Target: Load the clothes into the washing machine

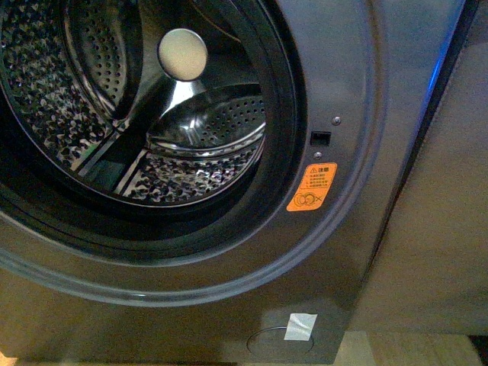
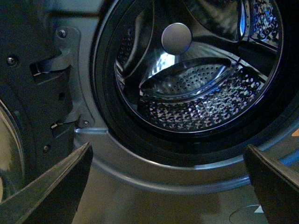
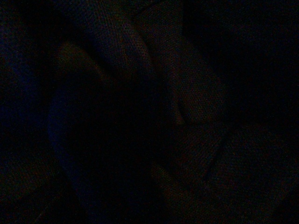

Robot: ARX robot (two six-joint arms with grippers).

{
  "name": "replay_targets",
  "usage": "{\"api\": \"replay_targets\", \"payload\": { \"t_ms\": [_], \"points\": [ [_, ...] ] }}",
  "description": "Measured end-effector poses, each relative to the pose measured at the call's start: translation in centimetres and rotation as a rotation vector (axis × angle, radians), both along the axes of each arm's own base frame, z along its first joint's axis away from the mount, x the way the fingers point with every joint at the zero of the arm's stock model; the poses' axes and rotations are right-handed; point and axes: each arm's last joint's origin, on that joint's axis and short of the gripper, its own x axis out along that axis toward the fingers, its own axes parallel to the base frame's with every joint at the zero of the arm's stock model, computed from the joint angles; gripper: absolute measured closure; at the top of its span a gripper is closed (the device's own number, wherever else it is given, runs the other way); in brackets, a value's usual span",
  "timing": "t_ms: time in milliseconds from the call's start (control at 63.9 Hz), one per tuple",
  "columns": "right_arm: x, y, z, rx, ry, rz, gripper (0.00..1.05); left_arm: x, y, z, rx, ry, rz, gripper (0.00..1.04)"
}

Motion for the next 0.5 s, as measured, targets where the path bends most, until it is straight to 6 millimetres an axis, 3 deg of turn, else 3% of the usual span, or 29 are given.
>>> {"api": "replay_targets", "payload": {
  "t_ms": [219,500],
  "points": [
    [-0.35,-0.3,-0.36,-0.021,-0.022,-0.033,0.1,0.0,0.0,0.0,0.0,0.0,0.0,0.07],
    [-0.5,-0.28,0.36,-0.158,-0.071,-0.095,0.6,0.0,0.0,0.0,0.0,0.0,0.0,0.07]
  ]
}}
